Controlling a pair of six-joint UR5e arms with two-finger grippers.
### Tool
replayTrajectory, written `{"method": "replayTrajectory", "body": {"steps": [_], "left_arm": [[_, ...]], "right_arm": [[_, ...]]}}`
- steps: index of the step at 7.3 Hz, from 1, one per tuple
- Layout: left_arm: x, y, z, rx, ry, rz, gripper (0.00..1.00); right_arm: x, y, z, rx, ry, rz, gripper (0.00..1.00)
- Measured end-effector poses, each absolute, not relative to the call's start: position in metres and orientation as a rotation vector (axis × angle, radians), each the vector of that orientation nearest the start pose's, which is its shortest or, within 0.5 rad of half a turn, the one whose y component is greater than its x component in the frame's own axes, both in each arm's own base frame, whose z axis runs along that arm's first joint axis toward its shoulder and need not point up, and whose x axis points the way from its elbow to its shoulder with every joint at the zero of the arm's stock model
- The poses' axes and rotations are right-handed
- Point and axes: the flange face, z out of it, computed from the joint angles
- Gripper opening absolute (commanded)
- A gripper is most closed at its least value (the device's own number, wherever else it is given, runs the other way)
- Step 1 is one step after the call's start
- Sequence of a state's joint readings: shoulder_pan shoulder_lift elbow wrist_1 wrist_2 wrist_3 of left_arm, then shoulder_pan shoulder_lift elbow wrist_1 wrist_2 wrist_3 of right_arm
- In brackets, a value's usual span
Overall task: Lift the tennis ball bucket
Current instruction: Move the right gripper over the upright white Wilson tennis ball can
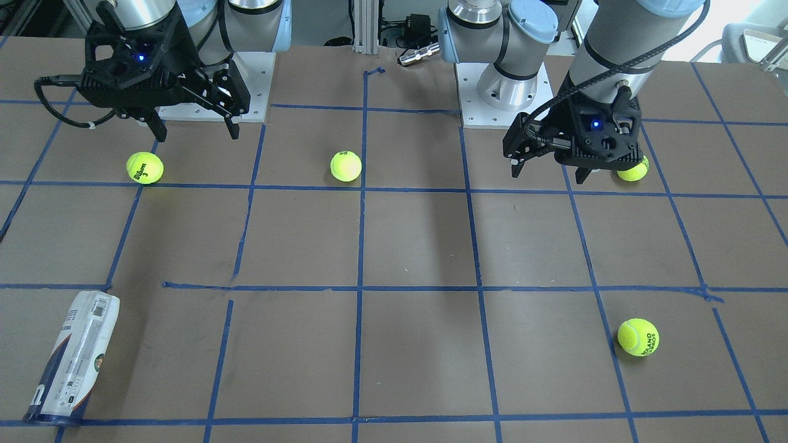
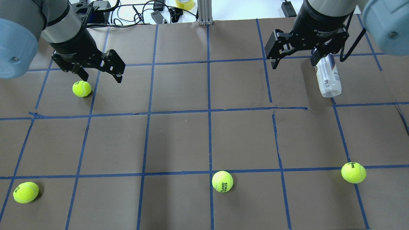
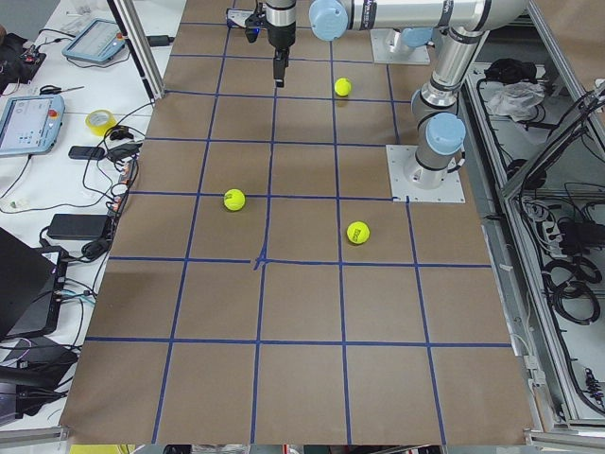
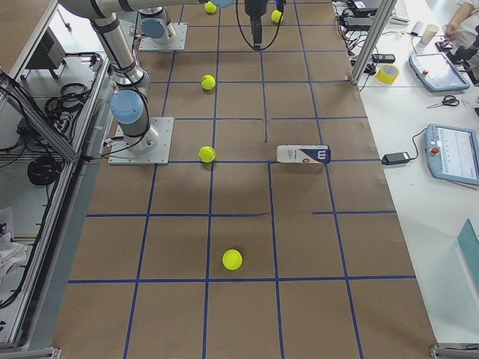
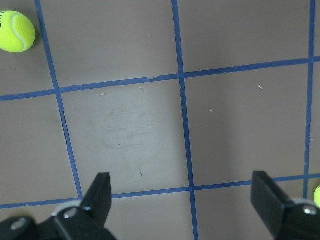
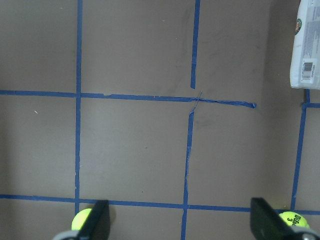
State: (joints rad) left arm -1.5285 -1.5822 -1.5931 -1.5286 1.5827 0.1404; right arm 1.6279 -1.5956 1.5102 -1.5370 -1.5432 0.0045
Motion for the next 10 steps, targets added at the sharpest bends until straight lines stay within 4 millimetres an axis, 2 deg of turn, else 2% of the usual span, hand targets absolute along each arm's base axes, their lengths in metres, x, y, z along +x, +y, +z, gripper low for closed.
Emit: {"method": "replayTrajectory", "body": {"steps": [4,6,8,9,10], "left_arm": [[-0.110,-0.498,0.492,0.148,3.123,-0.060,1.00],[-0.110,-0.496,0.494,0.150,3.126,-0.060,1.00],[-0.111,-0.495,0.493,0.152,3.127,-0.056,1.00],[-0.111,-0.495,0.493,0.152,3.125,-0.055,1.00],[-0.111,-0.495,0.492,0.153,3.123,-0.052,1.00]], "right_arm": [[0.159,-0.475,0.523,-0.064,3.132,-0.060,1.00],[0.149,-0.485,0.527,-0.021,3.147,-0.093,1.00],[0.111,-0.518,0.535,0.086,3.167,-0.115,1.00],[0.094,-0.543,0.526,0.126,3.185,-0.086,1.00],[0.076,-0.568,0.506,0.163,3.201,-0.031,1.00]]}}
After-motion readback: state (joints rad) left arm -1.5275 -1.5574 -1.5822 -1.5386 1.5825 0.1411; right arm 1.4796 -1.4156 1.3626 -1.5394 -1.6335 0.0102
